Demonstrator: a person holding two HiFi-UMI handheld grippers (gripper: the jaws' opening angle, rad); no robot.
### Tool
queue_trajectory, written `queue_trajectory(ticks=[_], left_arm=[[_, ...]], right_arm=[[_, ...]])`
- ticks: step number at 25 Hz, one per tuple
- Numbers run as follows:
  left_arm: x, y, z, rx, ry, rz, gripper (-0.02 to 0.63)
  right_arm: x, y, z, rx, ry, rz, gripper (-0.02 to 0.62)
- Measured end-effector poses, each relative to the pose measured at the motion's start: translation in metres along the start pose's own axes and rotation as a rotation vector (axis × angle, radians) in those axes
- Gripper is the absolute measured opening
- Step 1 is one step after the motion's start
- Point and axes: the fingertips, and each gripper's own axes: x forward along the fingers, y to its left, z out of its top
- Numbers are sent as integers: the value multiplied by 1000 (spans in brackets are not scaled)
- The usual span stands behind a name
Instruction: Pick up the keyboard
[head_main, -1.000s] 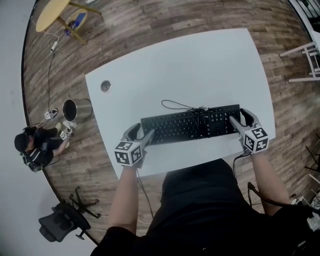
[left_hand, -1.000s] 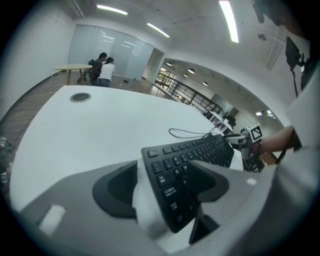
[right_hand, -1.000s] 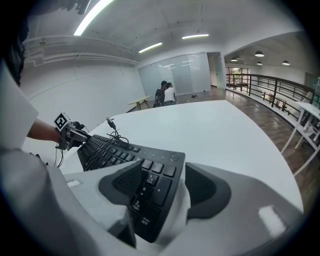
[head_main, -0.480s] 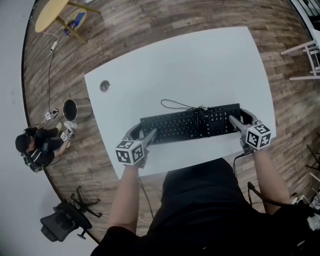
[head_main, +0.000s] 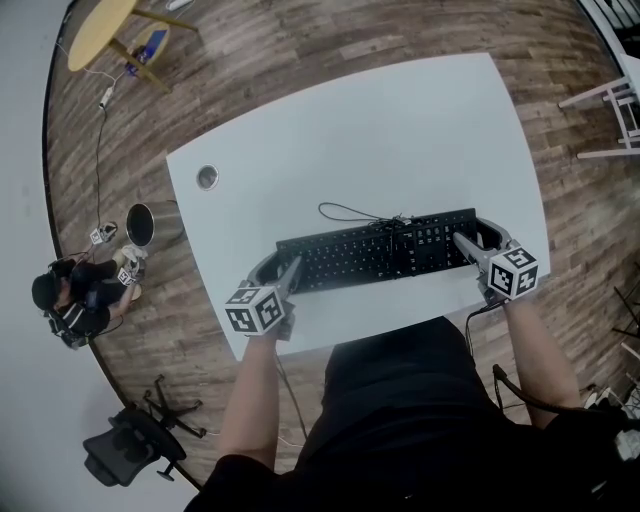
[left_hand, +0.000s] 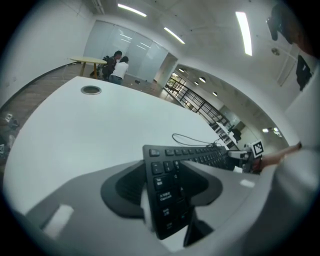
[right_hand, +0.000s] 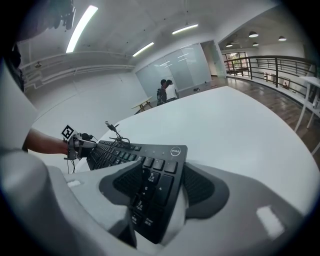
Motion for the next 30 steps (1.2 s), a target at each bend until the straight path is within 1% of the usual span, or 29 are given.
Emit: queue_trajectory(ticks=[5,8,12,16,24,30], left_arm=[[-6,-4,4,21,-27,33,212],[-11,-8,8,32,-36,36,207],[-16,-7,10,32,-41,41,206],[-24,-12,16,33,-72,51,207],[-41,-25,46,83,-150,66,209],[-56,-30,68,107,-201,66,209]], right_arm=[[-6,2,2,-24,-39,-16,258],[-10,2,6,-31,-47,-22,255],[-9,6,21,-46,-83,-23,250],[-14,9,36,-73,-114,-16,250],[-24,15,64,-100,-193,-6,250],[-32,24,94,-144,-253,10,250]])
